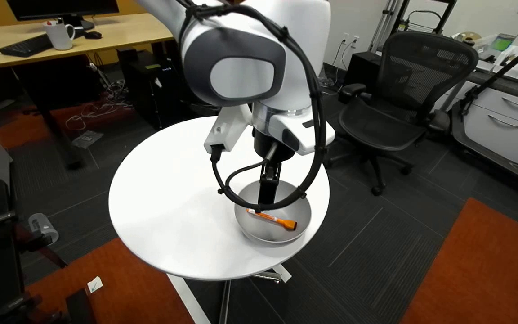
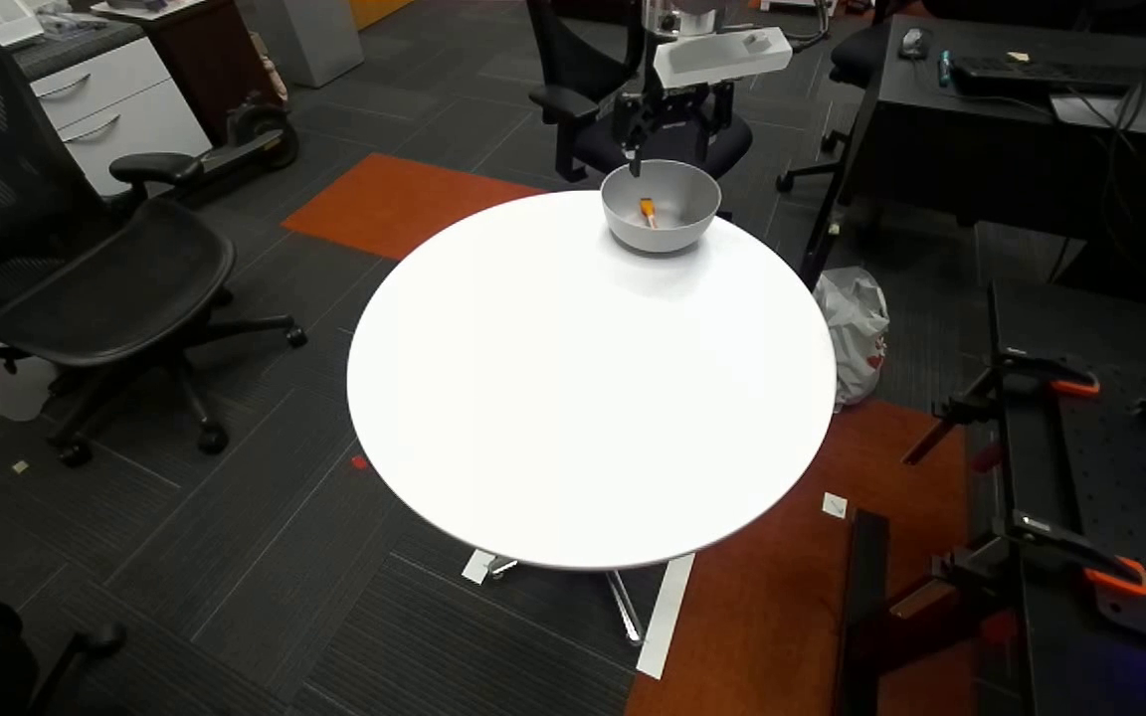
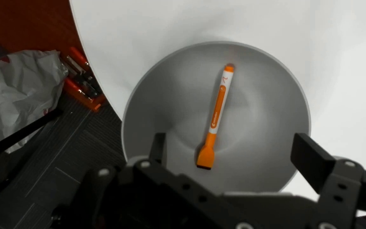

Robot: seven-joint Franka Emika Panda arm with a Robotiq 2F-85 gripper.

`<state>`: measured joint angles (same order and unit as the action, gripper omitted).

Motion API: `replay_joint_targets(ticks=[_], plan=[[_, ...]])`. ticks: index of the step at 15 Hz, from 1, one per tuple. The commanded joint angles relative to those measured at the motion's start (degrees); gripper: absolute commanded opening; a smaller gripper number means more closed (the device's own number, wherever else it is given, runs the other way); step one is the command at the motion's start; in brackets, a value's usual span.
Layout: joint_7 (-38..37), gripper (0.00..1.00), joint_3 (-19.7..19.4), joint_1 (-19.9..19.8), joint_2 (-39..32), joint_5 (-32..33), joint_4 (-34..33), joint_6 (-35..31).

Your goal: Put the marker on the table

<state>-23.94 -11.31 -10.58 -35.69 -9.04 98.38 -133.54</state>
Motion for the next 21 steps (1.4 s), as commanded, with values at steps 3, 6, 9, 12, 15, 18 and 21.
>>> replay_joint_targets(ticks=[3, 6, 9, 12, 15, 18, 21], plan=[[-1.3, 1.00, 0.2, -1.4, -6.7, -2.9, -7.9, 3.2], [-1.6, 1.00, 0.2, -2.0, -9.5, -3.7, -10.7, 4.4], [-2.7, 1.00, 0.0, -2.1, -11.8, -4.0, -12.7, 5.9], [-5.2, 1.00, -0.4, -1.7, -13.8, -3.8, -14.6, 7.4], [-7.8, 1.00, -0.8, -1.5, -15.6, -3.6, -16.4, 9.3], [-10.5, 0.98, -1.3, -1.4, -17.5, -3.4, -18.5, 11.3], [-12.6, 0.69, -1.5, -1.5, -18.9, -3.2, -20.3, 12.4]])
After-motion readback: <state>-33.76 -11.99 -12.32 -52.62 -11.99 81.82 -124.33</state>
